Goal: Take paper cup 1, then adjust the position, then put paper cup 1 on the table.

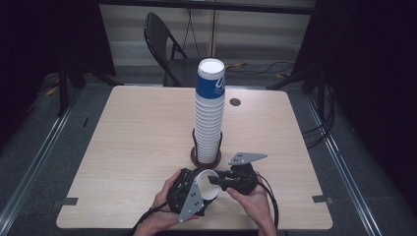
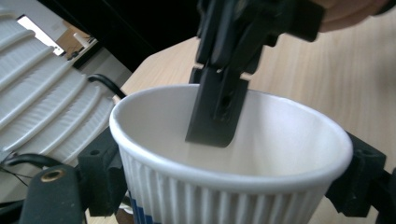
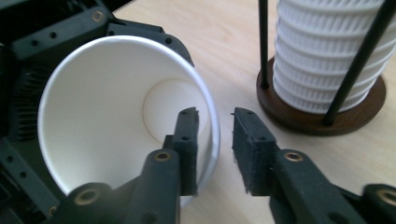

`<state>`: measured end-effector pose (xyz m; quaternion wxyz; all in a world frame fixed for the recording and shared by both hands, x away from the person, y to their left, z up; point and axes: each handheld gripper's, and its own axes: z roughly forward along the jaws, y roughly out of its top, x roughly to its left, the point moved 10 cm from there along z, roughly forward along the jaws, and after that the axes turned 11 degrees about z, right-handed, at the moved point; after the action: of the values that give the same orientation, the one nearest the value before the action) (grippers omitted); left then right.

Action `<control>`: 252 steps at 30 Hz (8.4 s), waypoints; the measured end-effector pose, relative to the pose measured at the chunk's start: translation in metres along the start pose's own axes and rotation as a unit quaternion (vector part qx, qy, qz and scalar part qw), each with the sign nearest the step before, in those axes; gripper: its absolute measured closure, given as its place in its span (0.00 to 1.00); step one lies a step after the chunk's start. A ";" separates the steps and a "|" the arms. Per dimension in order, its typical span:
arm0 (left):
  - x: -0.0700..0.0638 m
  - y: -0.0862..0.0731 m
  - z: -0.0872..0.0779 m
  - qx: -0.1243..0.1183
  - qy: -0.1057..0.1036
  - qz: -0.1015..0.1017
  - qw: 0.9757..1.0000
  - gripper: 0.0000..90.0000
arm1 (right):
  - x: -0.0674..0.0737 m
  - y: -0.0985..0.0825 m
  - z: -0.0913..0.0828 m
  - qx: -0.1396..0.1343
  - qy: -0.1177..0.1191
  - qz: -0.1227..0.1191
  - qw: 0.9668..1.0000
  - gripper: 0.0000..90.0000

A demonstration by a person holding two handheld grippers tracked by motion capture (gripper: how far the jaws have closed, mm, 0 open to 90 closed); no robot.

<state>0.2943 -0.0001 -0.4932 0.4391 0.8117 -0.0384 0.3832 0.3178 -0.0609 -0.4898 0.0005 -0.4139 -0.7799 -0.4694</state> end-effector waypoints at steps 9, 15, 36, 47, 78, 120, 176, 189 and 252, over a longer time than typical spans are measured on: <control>0.011 -0.010 -0.004 0.000 0.003 -0.051 0.999 0.19 | -0.004 0.007 -0.007 -0.057 -0.005 0.006 0.998 0.61; 0.020 -0.016 -0.008 -0.005 0.006 -0.087 0.996 0.19 | -0.005 0.014 -0.014 -0.102 -0.010 0.008 0.995 0.47; 0.059 -0.046 -0.023 -0.024 0.030 -0.220 0.975 0.18 | -0.035 0.003 -0.026 -0.186 -0.101 0.016 0.977 0.16; 0.095 -0.077 -0.030 0.007 0.080 -0.294 0.952 0.18 | -0.059 -0.014 -0.028 -0.216 -0.194 -0.007 0.957 0.15; 0.178 -0.131 -0.033 0.023 0.158 -0.367 0.917 0.18 | -0.067 -0.021 -0.025 -0.265 -0.175 0.021 0.948 0.15; 0.149 -0.174 0.018 0.043 0.089 -0.366 0.925 0.16 | -0.064 -0.022 -0.025 -0.264 -0.167 0.012 0.950 0.16; 0.150 -0.119 -0.048 0.029 0.108 -0.376 0.920 0.20 | -0.064 -0.022 -0.026 -0.264 -0.165 0.013 0.950 0.16; 0.163 -0.063 -0.059 -0.012 0.090 -0.323 0.942 0.19 | -0.064 -0.022 -0.025 -0.263 -0.166 0.013 0.950 0.16; 0.240 0.088 -0.014 -0.100 0.029 -0.263 0.959 0.17 | -0.063 -0.022 -0.026 -0.269 -0.163 0.011 0.949 0.16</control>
<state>0.4202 0.0226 -0.2712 0.6045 0.7334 0.1508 0.2719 0.3352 -0.1258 -0.5158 -0.2326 -0.4777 -0.6099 -0.5880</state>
